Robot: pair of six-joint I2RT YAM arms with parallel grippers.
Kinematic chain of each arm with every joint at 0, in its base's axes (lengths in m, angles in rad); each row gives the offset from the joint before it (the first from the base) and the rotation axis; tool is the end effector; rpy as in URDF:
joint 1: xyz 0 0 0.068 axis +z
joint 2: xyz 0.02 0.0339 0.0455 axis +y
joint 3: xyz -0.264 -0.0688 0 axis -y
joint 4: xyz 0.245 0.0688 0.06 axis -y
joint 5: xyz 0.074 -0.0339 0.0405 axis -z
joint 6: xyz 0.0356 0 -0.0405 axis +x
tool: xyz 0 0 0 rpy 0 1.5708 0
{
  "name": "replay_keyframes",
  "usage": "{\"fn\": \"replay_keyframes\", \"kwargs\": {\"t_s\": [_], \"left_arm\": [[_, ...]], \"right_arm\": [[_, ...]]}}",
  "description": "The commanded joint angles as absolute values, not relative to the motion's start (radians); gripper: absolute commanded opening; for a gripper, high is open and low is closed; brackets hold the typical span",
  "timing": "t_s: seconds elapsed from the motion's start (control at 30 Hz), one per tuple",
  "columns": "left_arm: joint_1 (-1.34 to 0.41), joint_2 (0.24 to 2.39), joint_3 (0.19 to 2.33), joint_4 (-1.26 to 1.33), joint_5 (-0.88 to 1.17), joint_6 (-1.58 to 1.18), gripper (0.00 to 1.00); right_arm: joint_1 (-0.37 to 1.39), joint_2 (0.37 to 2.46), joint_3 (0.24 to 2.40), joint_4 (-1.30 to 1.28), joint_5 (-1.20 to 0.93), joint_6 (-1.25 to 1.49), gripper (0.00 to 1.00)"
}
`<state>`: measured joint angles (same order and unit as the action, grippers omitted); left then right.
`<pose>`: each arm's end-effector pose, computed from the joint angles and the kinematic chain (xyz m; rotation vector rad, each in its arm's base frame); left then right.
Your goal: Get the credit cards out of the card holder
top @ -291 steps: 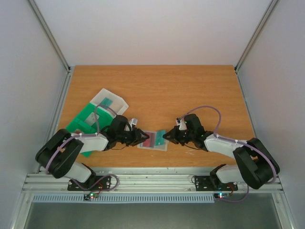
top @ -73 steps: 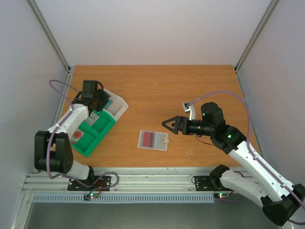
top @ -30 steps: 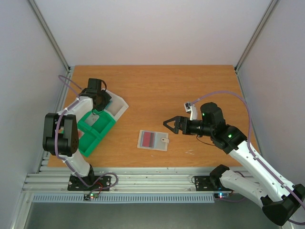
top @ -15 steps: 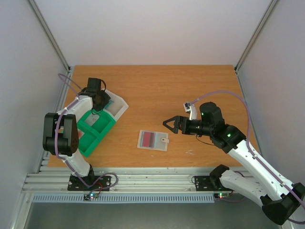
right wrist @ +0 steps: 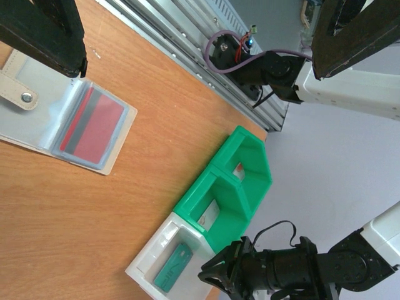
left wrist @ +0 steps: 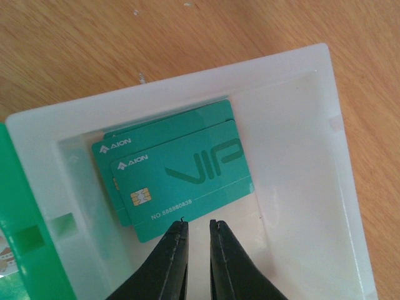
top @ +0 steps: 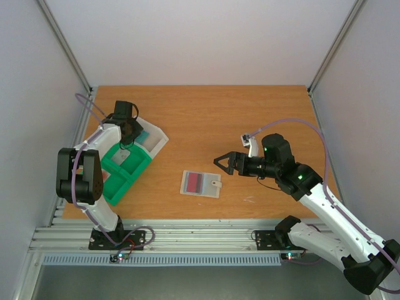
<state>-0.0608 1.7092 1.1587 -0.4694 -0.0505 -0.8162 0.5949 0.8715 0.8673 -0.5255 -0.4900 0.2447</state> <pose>0.3534 -0.0197 0.2046 -0.9800 2.4196 -0.2536 0.1449 0.1183 0.3212 -0.6859 2.0875 1.0048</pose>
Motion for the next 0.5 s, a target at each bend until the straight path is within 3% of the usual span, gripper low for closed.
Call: {"fn": "replay_keyframes", "kwargs": {"t_s": [0.0,0.4,0.47], "left_arm": [[-0.056,1.665,1.195,-0.491,-0.067,-0.784,0.19],[-0.057,1.496,1.207,-0.62,0.108,-0.668,0.74],[-0.058,1.463,1.186,-0.645,0.134,-0.642,0.76]], "right_arm": [[0.595,0.874,0.894,-0.552,-0.482,0.233,0.99],[0.595,0.868,0.907,-0.694,-0.364,0.232,0.98],[0.594,0.871,0.903,-0.691,-0.376,0.232,0.98]]}}
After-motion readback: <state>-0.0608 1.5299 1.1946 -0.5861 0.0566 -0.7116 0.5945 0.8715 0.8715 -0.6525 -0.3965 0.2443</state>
